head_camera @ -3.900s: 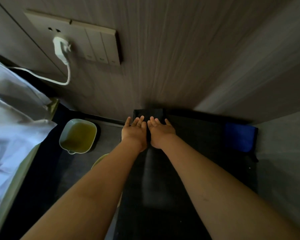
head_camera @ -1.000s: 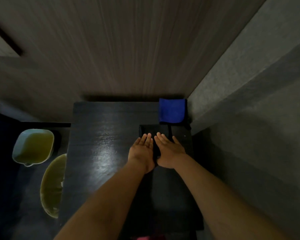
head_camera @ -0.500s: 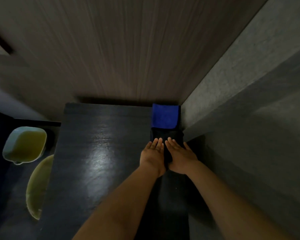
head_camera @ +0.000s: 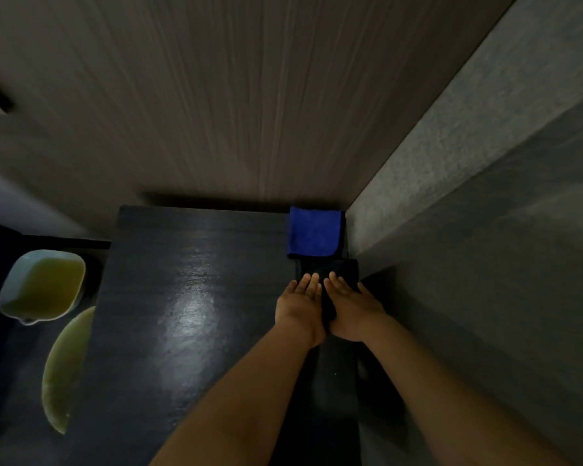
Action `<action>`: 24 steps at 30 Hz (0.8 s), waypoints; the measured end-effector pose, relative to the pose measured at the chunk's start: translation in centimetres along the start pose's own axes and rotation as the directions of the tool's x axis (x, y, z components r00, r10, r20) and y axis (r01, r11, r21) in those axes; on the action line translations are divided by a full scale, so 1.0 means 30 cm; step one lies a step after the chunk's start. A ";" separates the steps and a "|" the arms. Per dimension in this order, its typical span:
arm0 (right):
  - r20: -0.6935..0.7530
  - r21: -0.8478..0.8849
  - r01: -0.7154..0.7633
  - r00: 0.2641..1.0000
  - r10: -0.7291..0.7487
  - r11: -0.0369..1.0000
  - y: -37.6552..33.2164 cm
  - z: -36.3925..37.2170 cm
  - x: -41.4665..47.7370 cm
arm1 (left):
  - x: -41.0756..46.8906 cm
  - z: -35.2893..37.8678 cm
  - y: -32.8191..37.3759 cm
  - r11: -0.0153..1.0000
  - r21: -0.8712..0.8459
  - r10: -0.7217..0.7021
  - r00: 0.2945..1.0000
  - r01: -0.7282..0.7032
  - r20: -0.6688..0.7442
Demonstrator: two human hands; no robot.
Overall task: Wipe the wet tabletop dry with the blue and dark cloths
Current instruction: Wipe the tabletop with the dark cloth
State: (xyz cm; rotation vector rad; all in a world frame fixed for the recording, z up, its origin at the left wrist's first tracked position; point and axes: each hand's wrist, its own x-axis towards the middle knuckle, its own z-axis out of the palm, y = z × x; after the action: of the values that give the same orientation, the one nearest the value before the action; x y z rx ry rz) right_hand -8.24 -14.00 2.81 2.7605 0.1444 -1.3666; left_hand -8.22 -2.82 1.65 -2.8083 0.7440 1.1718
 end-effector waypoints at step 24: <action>0.073 0.018 0.024 0.997 -0.025 1.000 0.001 0.017 -0.016 | -0.043 0.036 0.015 1.000 -0.011 0.021 0.999 -0.021 0.043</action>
State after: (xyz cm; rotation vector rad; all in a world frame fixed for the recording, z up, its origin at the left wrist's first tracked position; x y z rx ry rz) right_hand -8.93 -14.10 2.89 2.7268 0.1642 -1.4798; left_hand -9.93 -2.46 1.82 -2.7806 0.7686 1.2397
